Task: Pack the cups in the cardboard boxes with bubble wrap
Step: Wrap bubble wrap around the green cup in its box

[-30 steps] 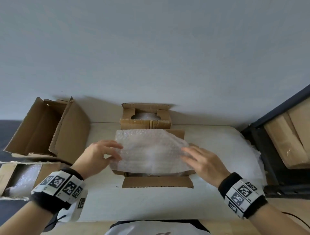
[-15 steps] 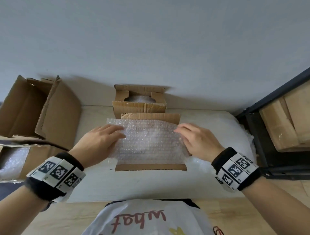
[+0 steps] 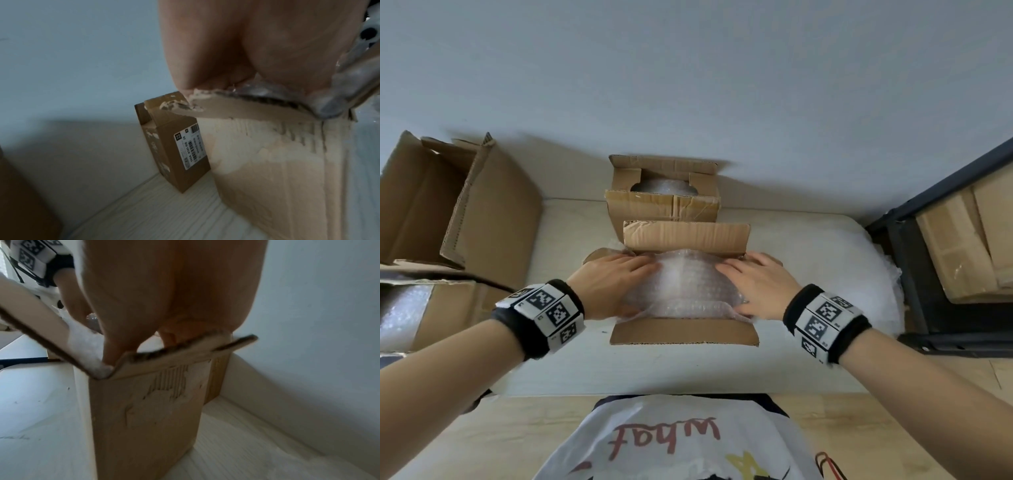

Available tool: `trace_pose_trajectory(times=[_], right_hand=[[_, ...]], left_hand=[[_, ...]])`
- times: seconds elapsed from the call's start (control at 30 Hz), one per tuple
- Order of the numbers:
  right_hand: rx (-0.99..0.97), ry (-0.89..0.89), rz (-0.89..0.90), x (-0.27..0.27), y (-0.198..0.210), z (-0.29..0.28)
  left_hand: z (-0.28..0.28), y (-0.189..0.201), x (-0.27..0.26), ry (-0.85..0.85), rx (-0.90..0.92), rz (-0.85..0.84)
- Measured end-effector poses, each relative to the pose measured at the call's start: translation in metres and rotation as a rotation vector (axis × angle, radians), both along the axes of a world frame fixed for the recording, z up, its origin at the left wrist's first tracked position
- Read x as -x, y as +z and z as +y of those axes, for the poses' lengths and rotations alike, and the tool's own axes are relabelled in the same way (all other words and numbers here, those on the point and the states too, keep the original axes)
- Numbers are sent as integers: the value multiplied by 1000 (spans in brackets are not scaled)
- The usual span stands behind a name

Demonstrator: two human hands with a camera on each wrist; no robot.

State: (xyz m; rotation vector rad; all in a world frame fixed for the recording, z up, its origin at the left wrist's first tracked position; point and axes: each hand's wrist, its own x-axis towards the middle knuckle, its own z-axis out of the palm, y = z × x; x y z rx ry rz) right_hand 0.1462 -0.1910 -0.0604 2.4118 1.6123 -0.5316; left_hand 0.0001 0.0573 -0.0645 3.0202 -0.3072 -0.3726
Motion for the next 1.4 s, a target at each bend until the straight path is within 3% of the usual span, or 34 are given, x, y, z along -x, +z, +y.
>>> trace_pose_trajectory(times=[0.4,0.57,0.67,0.73,0.9,1.1,1.27,1.4], right_hand=[[421,56,-324,17,-6,33],[237,33,-117,7,10,23],[81,85,-20,-4,24,6],[121,191,9,-6,30,-3],[324,372,-30,6,20,-8],[420,362,-13,6,9,-3],[197,212,160,0,16,-3],[265,184,325,10,16,4]], left_hand=[[-18,-18,-26,3,-259,213],[-11,-4,-20,-33,-177,270],[3,16,-4,-111,-39,104],[9,24,8,-177,25,4],[7,17,18,-302,-69,231],[4,1,12,-321,-185,328],[13,12,20,-229,60,185],[1,14,19,-175,119,353]])
